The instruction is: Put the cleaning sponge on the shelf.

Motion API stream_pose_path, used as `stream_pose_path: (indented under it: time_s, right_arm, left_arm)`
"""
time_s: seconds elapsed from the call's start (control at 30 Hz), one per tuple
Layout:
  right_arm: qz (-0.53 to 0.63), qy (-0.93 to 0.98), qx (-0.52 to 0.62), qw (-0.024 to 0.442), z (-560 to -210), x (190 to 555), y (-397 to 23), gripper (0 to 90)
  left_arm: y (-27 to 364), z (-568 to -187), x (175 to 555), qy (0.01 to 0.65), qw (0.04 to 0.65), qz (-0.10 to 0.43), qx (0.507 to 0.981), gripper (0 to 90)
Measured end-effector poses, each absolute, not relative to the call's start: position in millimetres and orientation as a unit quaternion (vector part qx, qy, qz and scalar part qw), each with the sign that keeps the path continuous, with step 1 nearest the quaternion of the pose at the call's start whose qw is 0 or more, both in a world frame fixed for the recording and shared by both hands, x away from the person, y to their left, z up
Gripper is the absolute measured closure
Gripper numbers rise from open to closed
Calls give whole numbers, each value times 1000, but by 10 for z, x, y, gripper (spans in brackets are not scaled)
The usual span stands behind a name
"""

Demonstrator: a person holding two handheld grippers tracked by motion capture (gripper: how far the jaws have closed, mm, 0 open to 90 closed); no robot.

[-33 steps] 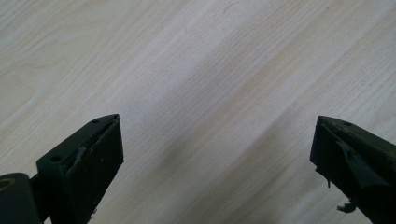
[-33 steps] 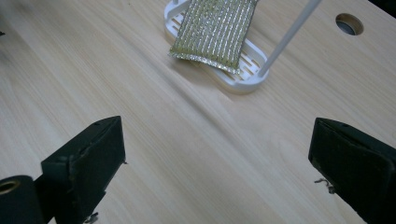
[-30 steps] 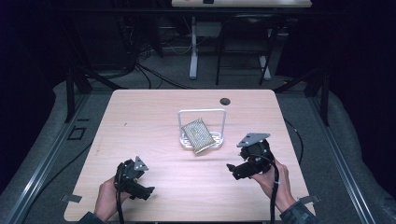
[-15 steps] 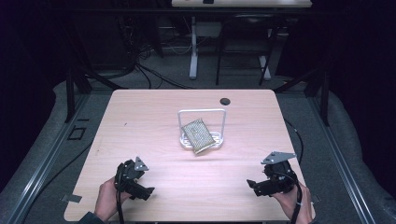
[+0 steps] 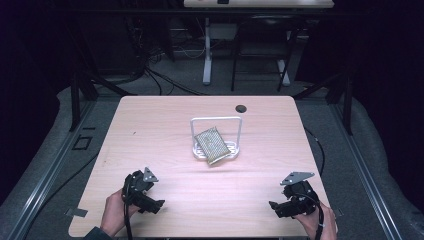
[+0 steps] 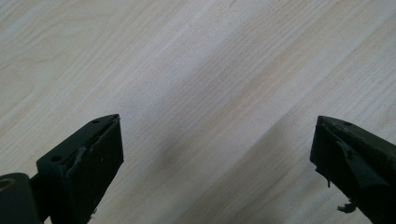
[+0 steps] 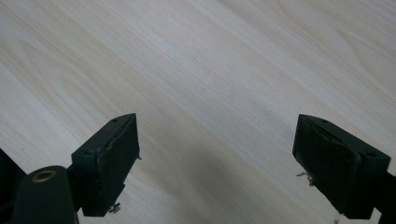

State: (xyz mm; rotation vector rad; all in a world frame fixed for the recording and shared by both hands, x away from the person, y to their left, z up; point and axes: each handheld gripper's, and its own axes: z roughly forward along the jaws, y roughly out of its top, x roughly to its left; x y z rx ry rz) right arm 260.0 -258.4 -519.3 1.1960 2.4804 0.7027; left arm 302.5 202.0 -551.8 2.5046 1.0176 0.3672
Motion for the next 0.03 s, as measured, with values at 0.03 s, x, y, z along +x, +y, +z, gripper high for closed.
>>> stream_pose_path:
  time_s: [0.03]
  right_arm:
    - [239, 865, 415, 148, -5211, 2605, -2573, 143]
  left_arm:
    - [2019, -5518, 3026, 364, 204, 132, 899, 26]
